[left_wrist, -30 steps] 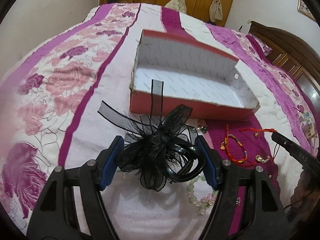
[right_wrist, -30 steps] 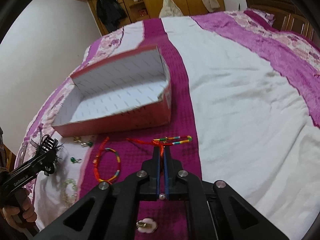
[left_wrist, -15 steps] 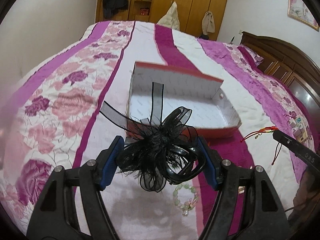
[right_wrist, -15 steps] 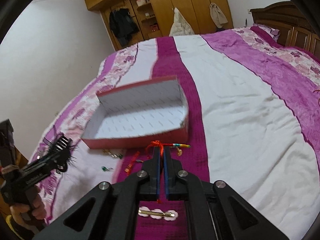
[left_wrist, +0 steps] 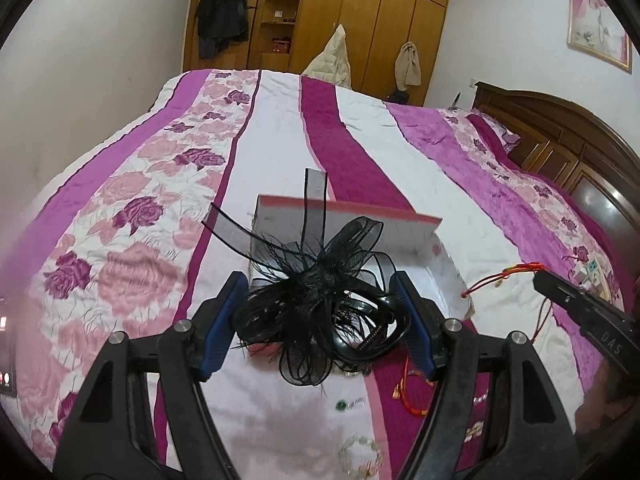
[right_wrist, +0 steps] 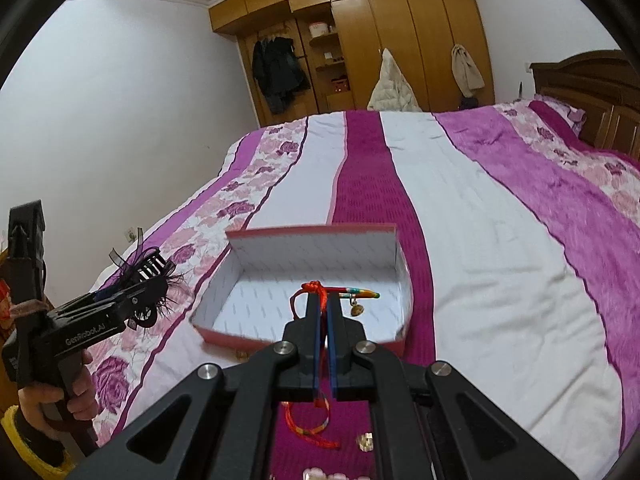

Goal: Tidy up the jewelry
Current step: 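Carry the bow and red bracelet into the shoebox and open both tools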

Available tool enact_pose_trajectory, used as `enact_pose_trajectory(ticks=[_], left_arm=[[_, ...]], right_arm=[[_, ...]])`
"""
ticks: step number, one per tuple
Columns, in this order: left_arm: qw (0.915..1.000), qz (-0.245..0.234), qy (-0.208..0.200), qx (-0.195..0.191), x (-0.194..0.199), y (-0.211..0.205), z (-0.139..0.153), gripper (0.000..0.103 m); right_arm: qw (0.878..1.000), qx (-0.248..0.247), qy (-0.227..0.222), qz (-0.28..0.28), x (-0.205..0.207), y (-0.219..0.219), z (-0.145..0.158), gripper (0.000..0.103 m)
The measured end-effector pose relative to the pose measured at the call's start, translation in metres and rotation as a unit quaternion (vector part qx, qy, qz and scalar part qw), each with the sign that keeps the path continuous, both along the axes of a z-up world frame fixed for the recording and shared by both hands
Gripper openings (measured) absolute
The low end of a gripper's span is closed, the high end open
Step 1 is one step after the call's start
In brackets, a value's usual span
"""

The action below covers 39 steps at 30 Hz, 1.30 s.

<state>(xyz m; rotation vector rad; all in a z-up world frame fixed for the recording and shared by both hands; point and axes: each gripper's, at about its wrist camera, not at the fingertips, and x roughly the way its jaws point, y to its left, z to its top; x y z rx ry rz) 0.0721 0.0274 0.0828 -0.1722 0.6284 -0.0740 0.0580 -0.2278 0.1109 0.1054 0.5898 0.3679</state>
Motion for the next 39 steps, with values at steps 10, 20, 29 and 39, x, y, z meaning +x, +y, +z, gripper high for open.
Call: enact_pose_trajectory(ticks=[10,20,29,39], left_arm=[[0.9997,-0.010,0.021,-0.002,0.050,-0.010,-0.009,0.066],[0.9977,-0.015,0.065,0.006,0.099,-0.021,-0.039,0.066],[0.9933,-0.005,0.113,0.021,0.131,-0.027,-0.073,0.066],[0.9867,0.013,0.158,0.038,0.147,-0.029,-0.093,0.067]], right_arm=[[1.000,-0.017,0.004,0.003,0.054,0.019,-0.003,0.004],[0.998,-0.029,0.050,-0.003,0.117,0.028,-0.039,0.004],[0.995,-0.034,0.089,-0.014,0.160,0.031,-0.076,0.004],[0.990,-0.057,0.127,-0.031,0.186,0.033,-0.110,0.004]])
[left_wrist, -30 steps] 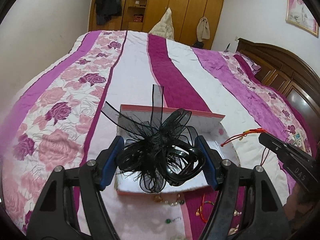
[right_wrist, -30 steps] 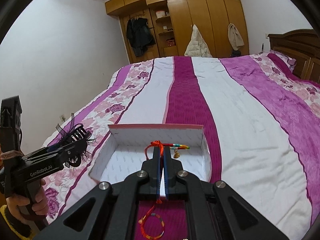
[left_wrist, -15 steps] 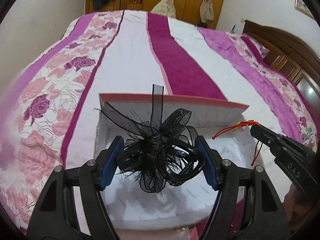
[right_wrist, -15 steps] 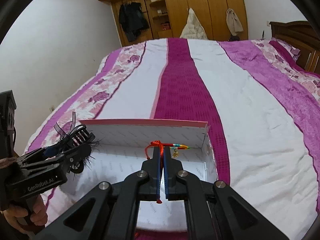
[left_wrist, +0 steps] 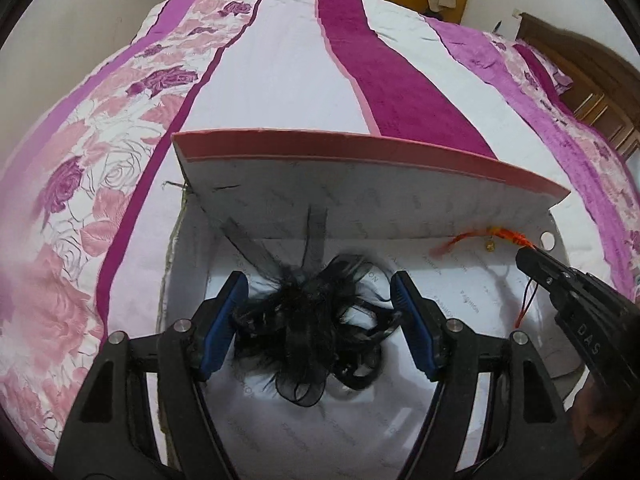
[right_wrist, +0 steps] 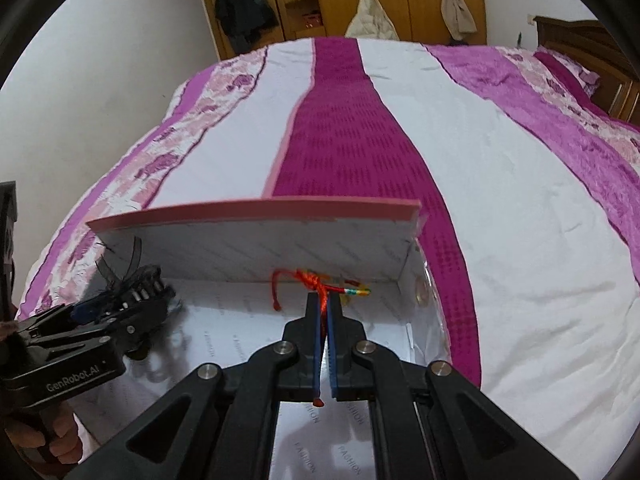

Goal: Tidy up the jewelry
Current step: 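Carry the bow and red bracelet into the shoebox and open both tools, then withdraw both tools from the shoebox toward the remaining jewelry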

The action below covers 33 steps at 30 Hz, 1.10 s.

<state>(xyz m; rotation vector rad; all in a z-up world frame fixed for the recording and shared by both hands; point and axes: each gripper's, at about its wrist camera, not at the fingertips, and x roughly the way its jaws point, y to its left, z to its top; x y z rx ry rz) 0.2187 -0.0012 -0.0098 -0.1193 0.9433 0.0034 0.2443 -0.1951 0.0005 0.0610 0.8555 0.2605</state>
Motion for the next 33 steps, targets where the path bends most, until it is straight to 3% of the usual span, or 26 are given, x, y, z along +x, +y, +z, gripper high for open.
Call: enact_pose_trajectory(ticks=[7,8,10,12,25,33], left_arm=[[1.0000,-0.008,-0.001,-0.001,-0.002,-0.001,0.002,0.070],[0.9999,-0.010,-0.003,-0.002,-0.003,-0.001,0.004,0.070],[0.9999,-0.012,-0.006,-0.003,-0.006,-0.001,0.009,0.070],[0.9998,-0.013,-0.014,-0.010,-0.011,0.001,0.016,0.070],[0.9974,-0.034,-0.055,-0.032,-0.066,0.005,0.059,0.071],[0.9971,-0.033,-0.058,-0.037,-0.102,0.009,0.067,0.071]], right_arm=[[1.000,0.000,0.009,-0.002,0.003,-0.002,-0.007,0.007],[1.000,0.000,0.008,-0.002,0.003,-0.003,-0.006,0.010],[1.000,0.001,0.002,-0.003,0.000,-0.004,-0.002,0.028],[1.000,0.000,-0.002,-0.005,-0.003,-0.006,0.003,0.035],[0.999,0.029,-0.044,-0.005,-0.068,-0.032,0.059,0.037],[0.999,0.028,-0.037,-0.016,-0.122,-0.051,0.070,0.040]])
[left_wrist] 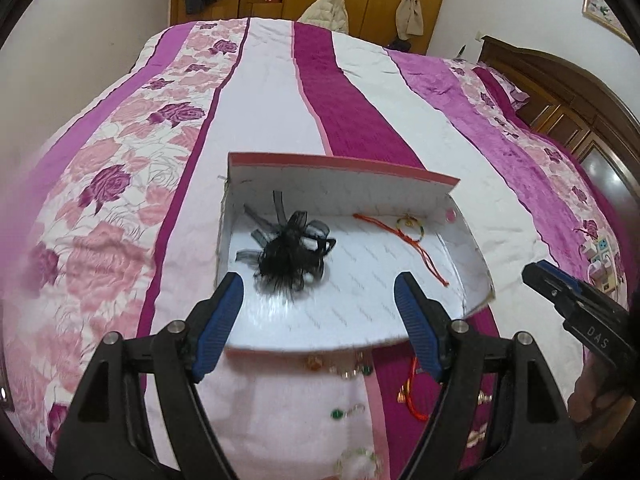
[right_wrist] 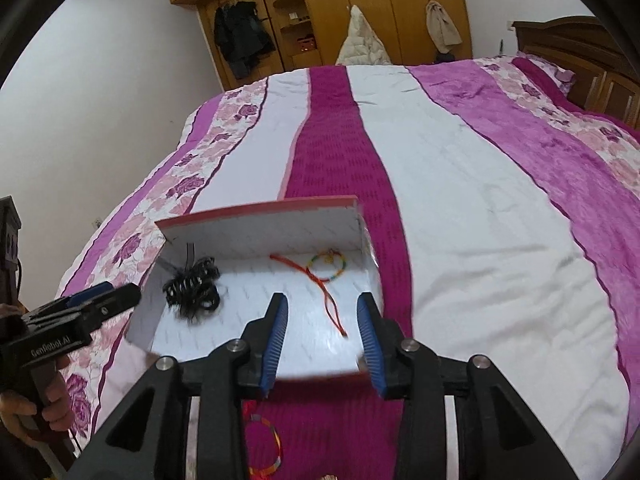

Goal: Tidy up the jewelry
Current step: 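Withdraw both tools from the shoebox toward the remaining jewelry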

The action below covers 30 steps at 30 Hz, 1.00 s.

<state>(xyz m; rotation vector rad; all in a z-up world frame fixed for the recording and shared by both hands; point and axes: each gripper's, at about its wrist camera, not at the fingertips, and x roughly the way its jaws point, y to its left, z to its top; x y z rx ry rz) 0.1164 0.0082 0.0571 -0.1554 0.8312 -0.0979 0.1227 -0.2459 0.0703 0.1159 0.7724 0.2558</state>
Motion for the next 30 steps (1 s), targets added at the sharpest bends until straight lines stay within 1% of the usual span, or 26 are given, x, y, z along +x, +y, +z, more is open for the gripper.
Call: enact_pose_trajectory(ticks=[6,13,17,21,26,30], left_arm=[[0.9999,-0.006,0.013,0.001,-0.022,-0.002,-0.007,0.071],[0.9991,-0.013,0.040,-0.004,-0.042,-0.003,-0.032,0.070],[0.9984,-0.023,0.051,-0.011,-0.048,-0.006,-0.041,0.070],[0.9978,-0.034,0.056,0.003,-0.053,-0.013,-0.049,0.070],[0.9961,-0.055,0.068,0.010,-0.056,-0.024,-0.064,0.070],[0.9955,-0.050,0.078,0.018,-0.056,-0.028,-0.077,0.067]], right_arm=[[1.000,0.009,0.009,-0.011,-0.036,-0.013,-0.006,0.041],[0.999,0.005,0.028,-0.019,-0.065,-0.021,-0.024,0.041],[0.999,-0.003,0.039,-0.025,-0.077,-0.025,-0.034,0.041],[0.998,0.000,0.052,-0.039,-0.088,-0.035,-0.044,0.041],[0.996,0.000,0.070,-0.051,-0.095,-0.045,-0.056,0.042],[0.995,0.005,0.077,-0.057,-0.097,-0.051,-0.061,0.044]])
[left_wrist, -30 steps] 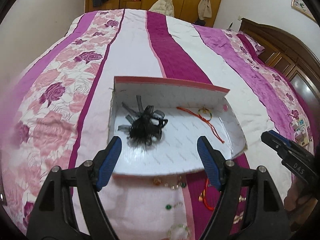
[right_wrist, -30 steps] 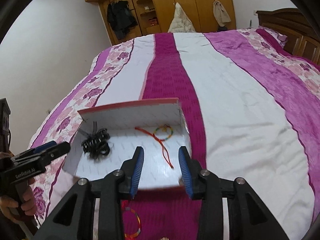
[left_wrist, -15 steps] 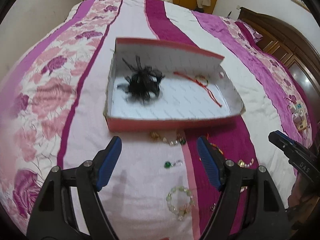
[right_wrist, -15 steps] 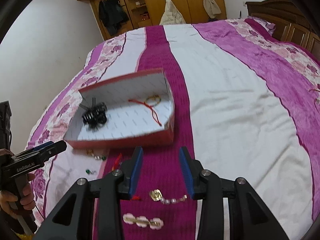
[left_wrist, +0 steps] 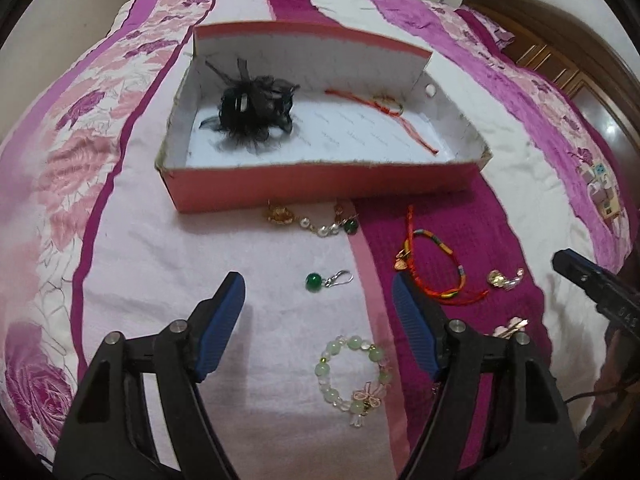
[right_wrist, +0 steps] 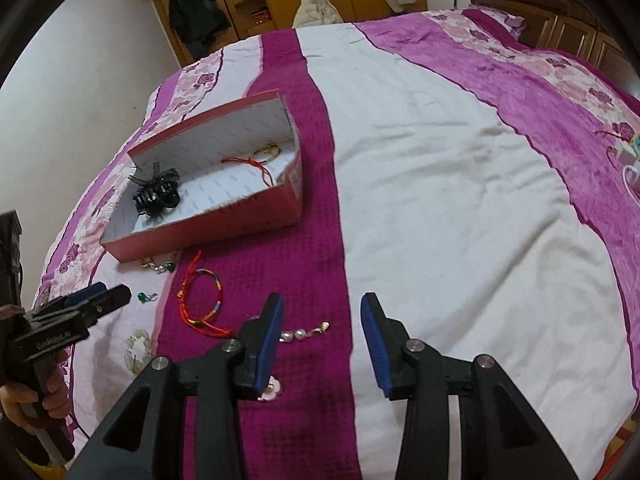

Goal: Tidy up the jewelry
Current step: 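Withdraw both tools from the shoebox toward the remaining jewelry, then grasp the green drop earring with the left tool while the right tool grasps the gold pearl pendant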

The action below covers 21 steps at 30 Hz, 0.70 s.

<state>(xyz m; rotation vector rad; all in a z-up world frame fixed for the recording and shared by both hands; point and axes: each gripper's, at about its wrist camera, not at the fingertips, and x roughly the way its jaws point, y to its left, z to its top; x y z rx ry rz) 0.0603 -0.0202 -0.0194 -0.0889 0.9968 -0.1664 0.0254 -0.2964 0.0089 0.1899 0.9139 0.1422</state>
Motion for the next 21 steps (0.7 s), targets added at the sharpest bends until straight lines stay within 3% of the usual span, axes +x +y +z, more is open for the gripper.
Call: enact_pose_trajectory(ticks=[8,17,21], left_arm=[[0.9997,-0.005,0.013,0.018,0.003,-0.007,-0.020,0.044],[0.9989,-0.032,0.002,0.033,0.002,-0.017,-0.024,0.002],[0.9990,-0.034,-0.001,0.031,0.001,-0.017,-0.022,0.001]], right_arm=[[1.000,0.012,0.008,-0.004,-0.003,-0.007,-0.007,0.045],[0.999,0.034,0.014,-0.009,-0.004,-0.015,-0.015,0.045],[0.999,0.037,0.018,-0.012,-0.005,-0.016,-0.018,0.045]])
